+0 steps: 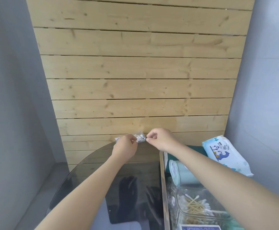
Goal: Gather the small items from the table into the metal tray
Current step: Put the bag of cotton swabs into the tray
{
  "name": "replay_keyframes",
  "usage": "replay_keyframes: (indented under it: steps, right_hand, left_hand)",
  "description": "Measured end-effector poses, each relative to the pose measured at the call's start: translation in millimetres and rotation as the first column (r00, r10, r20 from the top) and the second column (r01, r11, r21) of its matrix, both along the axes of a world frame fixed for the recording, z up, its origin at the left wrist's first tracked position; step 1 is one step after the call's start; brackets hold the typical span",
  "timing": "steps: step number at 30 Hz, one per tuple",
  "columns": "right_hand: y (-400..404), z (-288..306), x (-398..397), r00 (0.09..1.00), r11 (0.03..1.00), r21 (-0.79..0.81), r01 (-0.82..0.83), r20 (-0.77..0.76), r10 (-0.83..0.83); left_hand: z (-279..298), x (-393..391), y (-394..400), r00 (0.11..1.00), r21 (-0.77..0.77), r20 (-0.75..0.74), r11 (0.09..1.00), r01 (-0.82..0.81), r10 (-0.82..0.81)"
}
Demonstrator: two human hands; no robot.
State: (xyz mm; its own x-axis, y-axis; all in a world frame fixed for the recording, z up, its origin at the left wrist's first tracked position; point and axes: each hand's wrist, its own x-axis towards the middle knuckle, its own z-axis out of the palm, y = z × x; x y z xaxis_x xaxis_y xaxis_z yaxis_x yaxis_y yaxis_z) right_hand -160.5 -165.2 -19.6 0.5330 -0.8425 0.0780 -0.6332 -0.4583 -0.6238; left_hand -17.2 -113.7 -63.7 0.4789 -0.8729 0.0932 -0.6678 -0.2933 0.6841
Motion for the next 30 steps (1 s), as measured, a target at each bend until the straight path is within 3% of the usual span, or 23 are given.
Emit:
replay_keyframes:
  steps: [5, 8, 12, 15, 22, 26, 30]
  right_hand:
    - [-36, -21, 28, 0.978, 1.0, 0.004, -0.02, -0.208, 0.021]
    - [-48, -32, 36, 0.94, 0.999, 0.015, -0.042, -0.338, 0.045]
    - [-54, -40, 37, 0.92, 0.997, 0.005, -0.072, -0.386, 0.069]
    - [-54, -41, 36, 0.918, 0.997, -0.018, -0.07, -0.392, 0.057]
    - [-32, -28, 20, 0.929, 0.99, -0.074, -0.122, -0.36, 0.087]
    - [-1, -11, 2, 0.965, 0.992, -0.04, -0.122, -0.237, 0.109]
    - [45, 8, -24, 0.993, 0.991, 0.067, -0.112, -0.034, 0.114]
  left_hand:
    - [-36, 37, -43, 0.984, 0.122, 0.179, 0.992, -0.022, 0.0]
    - [-56, 56, -64, 0.977, 0.25, 0.203, 0.968, 0.018, -0.07]
    - [-80, 65, -78, 0.944, 0.324, 0.31, 0.946, 0.007, -0.113]
    - [-83, 59, -75, 0.94, 0.233, 0.332, 0.972, -0.008, -0.071]
    - [-63, 44, -26, 0.998, 0.04, 0.049, 0.998, 0.04, -0.042]
    - [-38, 22, 33, 0.998, -0.158, 0.04, 0.986, 0.06, -0.054]
    - [-16, -4, 90, 0.991, -0.364, 0.13, 0.927, 0.088, -0.043]
